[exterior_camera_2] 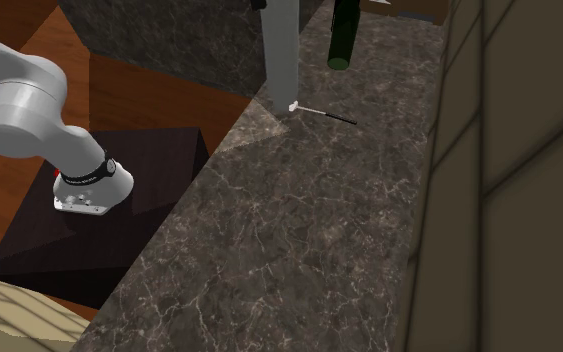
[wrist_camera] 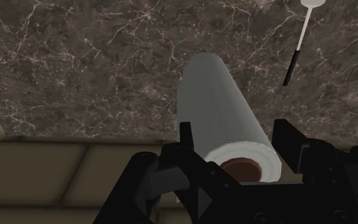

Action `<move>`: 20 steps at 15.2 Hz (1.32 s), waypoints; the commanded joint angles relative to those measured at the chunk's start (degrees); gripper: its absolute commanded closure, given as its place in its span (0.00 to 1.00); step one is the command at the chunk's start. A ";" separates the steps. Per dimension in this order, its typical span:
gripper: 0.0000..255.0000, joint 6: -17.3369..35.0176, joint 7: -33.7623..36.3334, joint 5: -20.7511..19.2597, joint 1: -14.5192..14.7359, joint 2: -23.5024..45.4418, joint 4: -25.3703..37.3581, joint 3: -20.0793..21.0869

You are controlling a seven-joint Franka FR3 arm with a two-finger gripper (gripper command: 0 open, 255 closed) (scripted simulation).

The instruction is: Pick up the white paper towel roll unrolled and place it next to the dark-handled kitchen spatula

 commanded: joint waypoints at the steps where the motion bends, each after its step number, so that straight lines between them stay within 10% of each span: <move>1: 1.00 -0.57 2.79 -0.03 0.95 0.39 0.68 1.78; 20: 1.00 -5.04 26.36 -2.39 10.54 13.27 14.95 16.32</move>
